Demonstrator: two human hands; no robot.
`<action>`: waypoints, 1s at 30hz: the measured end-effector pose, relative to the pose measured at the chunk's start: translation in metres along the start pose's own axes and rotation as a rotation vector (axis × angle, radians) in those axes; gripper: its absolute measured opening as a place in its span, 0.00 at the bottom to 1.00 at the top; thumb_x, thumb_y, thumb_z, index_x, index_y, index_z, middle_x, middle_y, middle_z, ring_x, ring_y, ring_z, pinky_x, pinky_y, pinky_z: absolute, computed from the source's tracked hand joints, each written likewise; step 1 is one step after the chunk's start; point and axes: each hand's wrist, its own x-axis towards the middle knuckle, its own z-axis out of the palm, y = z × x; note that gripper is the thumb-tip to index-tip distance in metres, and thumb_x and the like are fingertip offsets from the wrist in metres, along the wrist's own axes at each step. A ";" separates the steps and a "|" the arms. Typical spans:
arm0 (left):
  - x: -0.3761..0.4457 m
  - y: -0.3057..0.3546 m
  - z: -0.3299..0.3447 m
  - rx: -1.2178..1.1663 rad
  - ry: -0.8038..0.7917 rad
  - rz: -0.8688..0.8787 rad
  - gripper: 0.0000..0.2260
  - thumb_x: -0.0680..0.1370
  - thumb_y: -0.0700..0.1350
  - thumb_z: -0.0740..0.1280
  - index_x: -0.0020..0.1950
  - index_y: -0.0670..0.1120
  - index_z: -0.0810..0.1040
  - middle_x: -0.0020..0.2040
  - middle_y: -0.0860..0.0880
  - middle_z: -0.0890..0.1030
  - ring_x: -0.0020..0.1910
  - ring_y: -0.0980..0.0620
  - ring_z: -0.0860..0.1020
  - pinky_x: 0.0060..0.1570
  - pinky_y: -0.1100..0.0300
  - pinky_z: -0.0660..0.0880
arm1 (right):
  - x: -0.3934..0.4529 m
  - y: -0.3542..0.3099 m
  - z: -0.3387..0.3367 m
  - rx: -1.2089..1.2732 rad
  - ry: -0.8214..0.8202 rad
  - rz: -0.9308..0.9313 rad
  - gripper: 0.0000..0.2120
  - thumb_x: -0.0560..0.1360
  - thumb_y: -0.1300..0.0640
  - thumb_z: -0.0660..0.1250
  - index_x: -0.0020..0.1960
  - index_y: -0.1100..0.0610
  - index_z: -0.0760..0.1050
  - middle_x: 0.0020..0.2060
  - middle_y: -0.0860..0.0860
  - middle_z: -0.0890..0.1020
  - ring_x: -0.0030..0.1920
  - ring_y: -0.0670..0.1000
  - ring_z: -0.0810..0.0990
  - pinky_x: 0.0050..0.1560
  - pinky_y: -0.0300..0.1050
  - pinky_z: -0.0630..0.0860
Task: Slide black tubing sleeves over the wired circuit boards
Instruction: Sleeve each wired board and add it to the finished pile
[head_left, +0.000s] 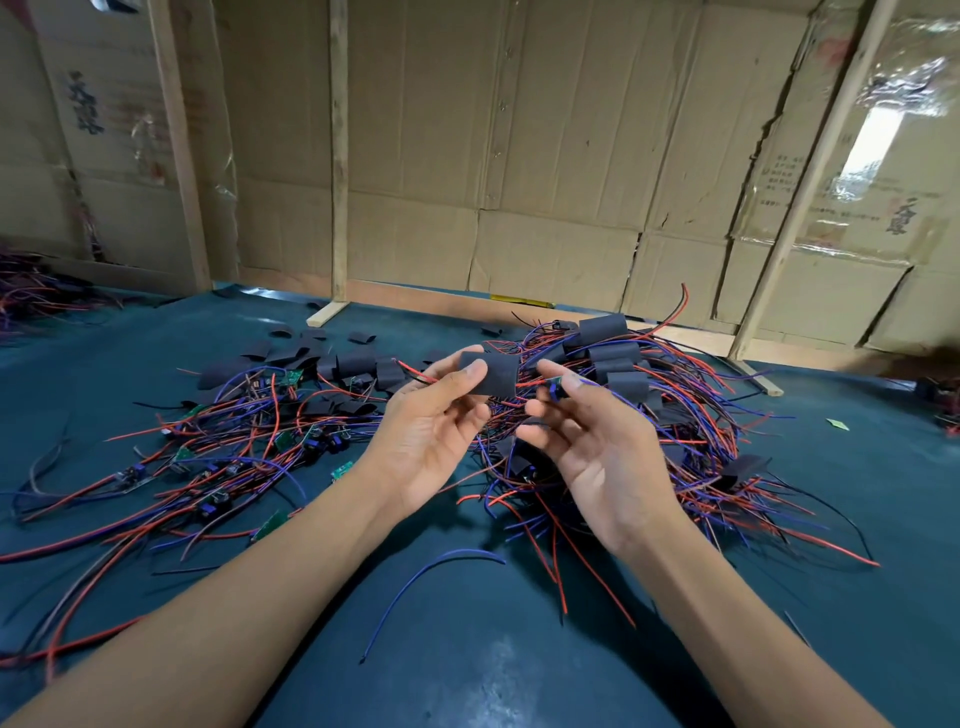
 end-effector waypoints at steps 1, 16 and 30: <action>0.000 0.000 -0.001 -0.021 -0.001 -0.006 0.08 0.70 0.39 0.73 0.48 0.47 0.86 0.43 0.49 0.84 0.36 0.55 0.78 0.37 0.67 0.78 | 0.000 0.000 0.001 -0.034 0.016 -0.019 0.17 0.74 0.56 0.68 0.59 0.64 0.82 0.46 0.55 0.83 0.44 0.51 0.80 0.41 0.46 0.81; -0.002 -0.007 0.000 0.139 -0.193 0.033 0.13 0.72 0.36 0.72 0.55 0.46 0.86 0.38 0.48 0.79 0.33 0.54 0.75 0.38 0.62 0.78 | 0.000 0.002 -0.003 -0.064 0.116 -0.030 0.06 0.70 0.57 0.74 0.45 0.58 0.85 0.40 0.57 0.85 0.39 0.52 0.85 0.37 0.42 0.81; -0.002 0.006 -0.008 0.486 -0.298 0.147 0.11 0.71 0.40 0.75 0.53 0.44 0.86 0.40 0.47 0.83 0.36 0.53 0.79 0.42 0.55 0.82 | 0.001 -0.007 -0.003 -0.011 0.105 0.013 0.05 0.70 0.55 0.75 0.35 0.53 0.83 0.34 0.51 0.81 0.33 0.47 0.79 0.32 0.39 0.76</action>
